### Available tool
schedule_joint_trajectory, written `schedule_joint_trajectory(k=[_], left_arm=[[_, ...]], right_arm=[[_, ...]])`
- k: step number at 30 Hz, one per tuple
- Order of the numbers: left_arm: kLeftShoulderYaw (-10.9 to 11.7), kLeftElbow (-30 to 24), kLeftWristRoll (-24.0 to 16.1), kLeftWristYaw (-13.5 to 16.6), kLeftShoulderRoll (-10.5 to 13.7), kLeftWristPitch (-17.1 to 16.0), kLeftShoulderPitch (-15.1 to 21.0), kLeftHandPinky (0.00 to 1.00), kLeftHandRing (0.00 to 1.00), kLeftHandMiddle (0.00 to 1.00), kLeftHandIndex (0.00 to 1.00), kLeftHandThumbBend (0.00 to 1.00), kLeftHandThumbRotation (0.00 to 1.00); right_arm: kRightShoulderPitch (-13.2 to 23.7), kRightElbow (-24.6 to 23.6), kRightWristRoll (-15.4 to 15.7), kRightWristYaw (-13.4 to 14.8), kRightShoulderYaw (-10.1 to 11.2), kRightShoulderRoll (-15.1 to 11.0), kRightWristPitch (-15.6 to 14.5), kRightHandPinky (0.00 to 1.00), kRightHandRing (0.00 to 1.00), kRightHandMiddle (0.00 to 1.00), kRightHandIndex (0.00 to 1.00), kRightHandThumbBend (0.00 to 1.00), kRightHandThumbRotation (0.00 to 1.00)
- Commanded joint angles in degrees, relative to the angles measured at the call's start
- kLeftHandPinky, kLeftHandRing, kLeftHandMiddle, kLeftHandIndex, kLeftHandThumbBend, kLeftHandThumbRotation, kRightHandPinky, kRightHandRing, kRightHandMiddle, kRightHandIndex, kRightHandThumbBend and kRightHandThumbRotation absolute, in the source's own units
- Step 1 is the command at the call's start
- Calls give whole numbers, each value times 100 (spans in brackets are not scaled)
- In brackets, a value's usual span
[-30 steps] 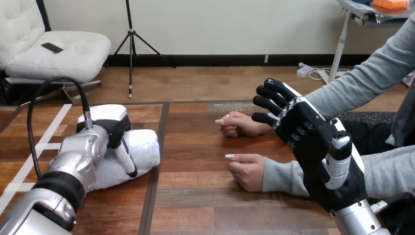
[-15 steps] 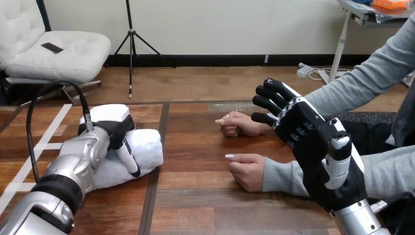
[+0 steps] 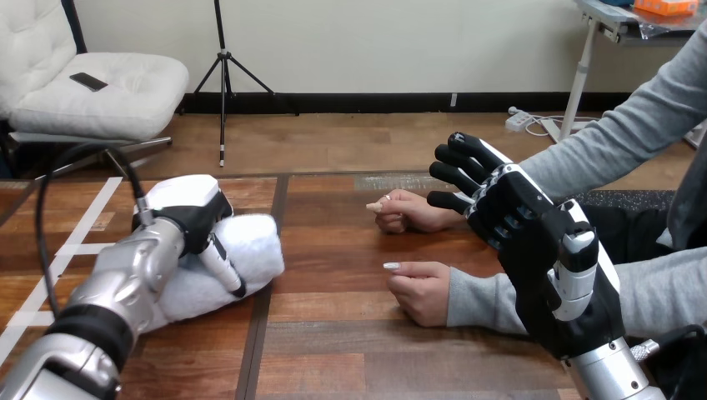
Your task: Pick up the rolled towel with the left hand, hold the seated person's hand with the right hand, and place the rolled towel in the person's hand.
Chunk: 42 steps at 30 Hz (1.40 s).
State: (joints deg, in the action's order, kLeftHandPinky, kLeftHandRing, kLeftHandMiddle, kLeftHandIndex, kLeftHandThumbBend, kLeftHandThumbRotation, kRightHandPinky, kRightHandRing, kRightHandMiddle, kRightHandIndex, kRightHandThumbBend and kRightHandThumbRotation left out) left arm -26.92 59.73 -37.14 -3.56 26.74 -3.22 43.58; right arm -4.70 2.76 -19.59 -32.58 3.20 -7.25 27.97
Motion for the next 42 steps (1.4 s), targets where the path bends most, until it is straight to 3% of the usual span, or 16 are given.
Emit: schedule_joint_trajectory(k=[1, 13, 21, 31, 42], left_arm=[[475, -475, 413, 202, 158, -222, -59, 30, 38, 45, 45, 77, 0], [1291, -1542, 1293, 63, 287, -506, -783, 31, 36, 43, 44, 74, 0], [1763, -2538, 1754, -46, 276, -260, -1341, 29, 35, 42, 44, 73, 0], [2348, -3680, 2260, 211, 107, -411, -2141, 27, 33, 40, 43, 74, 0], [2695, -4643, 2504, 622, -186, -655, -2909, 30, 34, 40, 42, 68, 0]], right_arm=[[382, -58, -4, 17, 74, -75, 142, 83, 89, 89, 88, 100, 100], [369, 2, 73, 31, 75, -102, 153, 83, 90, 90, 88, 100, 100], [484, 292, 433, 48, 105, -266, 302, 86, 91, 92, 90, 100, 100], [731, 777, 1065, 166, 160, -587, 624, 86, 91, 92, 91, 100, 100], [1055, 1322, 1508, 351, 186, -861, 926, 84, 90, 90, 89, 100, 98]])
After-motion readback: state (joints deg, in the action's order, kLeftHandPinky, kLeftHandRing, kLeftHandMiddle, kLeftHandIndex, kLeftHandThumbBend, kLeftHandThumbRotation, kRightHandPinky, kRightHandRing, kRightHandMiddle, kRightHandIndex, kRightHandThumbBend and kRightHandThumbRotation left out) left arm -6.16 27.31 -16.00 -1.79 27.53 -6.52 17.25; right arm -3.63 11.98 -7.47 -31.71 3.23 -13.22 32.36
